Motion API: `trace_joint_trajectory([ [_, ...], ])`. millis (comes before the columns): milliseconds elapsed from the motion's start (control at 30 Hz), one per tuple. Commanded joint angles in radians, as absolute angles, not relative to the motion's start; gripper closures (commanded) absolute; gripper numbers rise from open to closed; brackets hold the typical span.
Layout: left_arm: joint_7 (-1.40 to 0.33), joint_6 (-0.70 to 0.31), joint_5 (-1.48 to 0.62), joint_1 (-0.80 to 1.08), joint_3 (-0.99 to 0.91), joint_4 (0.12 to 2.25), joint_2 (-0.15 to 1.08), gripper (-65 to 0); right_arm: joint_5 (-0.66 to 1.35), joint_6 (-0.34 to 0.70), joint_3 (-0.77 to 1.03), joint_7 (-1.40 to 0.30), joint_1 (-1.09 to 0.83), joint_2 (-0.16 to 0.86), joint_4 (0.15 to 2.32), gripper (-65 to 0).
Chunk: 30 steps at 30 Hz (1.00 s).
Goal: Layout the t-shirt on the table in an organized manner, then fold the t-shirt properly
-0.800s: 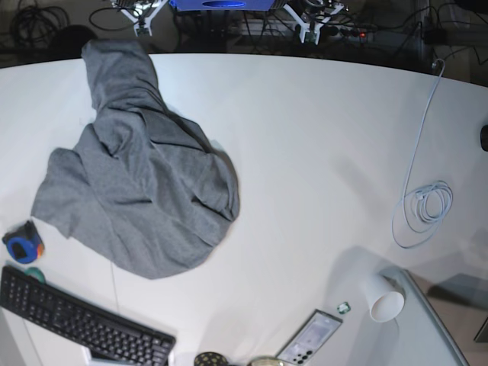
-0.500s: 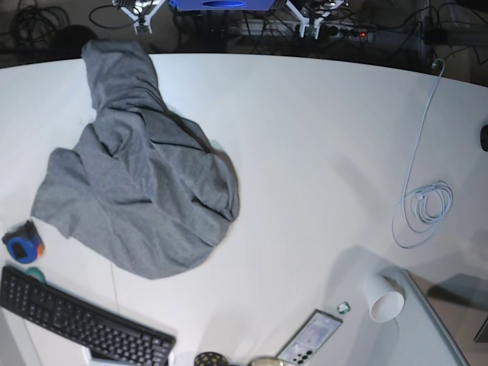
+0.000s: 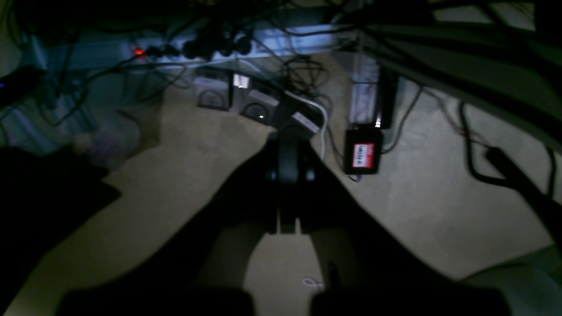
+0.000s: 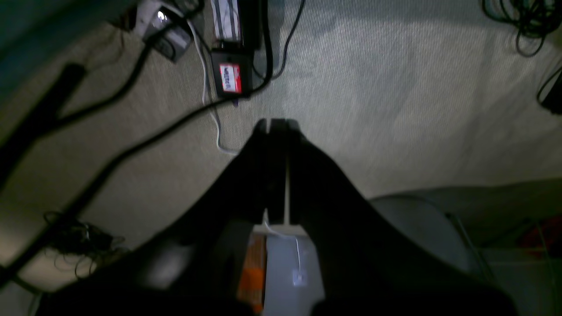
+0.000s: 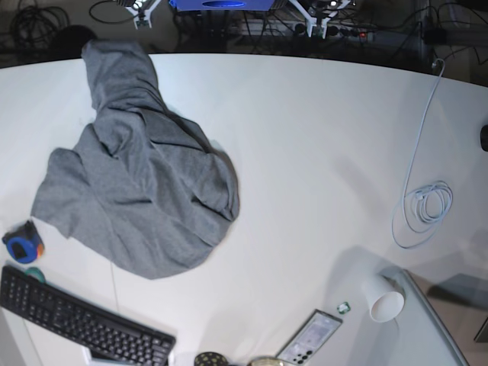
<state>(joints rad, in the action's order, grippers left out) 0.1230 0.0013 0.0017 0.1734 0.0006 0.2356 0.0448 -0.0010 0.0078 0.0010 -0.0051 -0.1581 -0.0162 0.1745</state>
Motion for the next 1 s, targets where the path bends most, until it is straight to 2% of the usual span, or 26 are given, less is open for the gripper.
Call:
trace_joint_trajectory([
  [0, 0.130, 0.007, 0.001, 0.183, -0.001, 0.239, 0.042, 0.0, 0.001, -0.001, 0.004, -0.005, -0.163, -0.013, 0.173, -0.2],
  [300, 0.131, 0.007, 0.008, 0.254, 0.010, 0.271, 0.067, 0.0, 0.001, -0.002, 0.004, -0.007, -0.231, -0.013, 0.177, -0.2],
  [467, 0.130, 0.007, 0.001, 0.420, 0.002, 0.496, 0.124, 0.0, 0.002, -0.004, 0.007, -0.005, -0.331, -0.010, 0.295, -0.2],
  [633, 0.125, 0.007, 0.001, 0.578, -0.001, 0.745, 0.171, 0.0, -0.002, -0.004, 0.153, -0.054, -0.476, -0.012, 0.542, -0.2],
  [800, 0.124, 0.007, -0.001, 0.717, -0.002, 0.986, 0.186, 0.0, -0.002, -0.004, 0.255, -0.236, -0.653, -0.018, 0.955, -0.2],
  [967, 0.122, 0.007, -0.002, 0.843, -0.002, 1.204, 0.239, 0.0, 0.001, -0.004, 0.272, -0.407, -0.835, -0.021, 1.389, -0.3],
])
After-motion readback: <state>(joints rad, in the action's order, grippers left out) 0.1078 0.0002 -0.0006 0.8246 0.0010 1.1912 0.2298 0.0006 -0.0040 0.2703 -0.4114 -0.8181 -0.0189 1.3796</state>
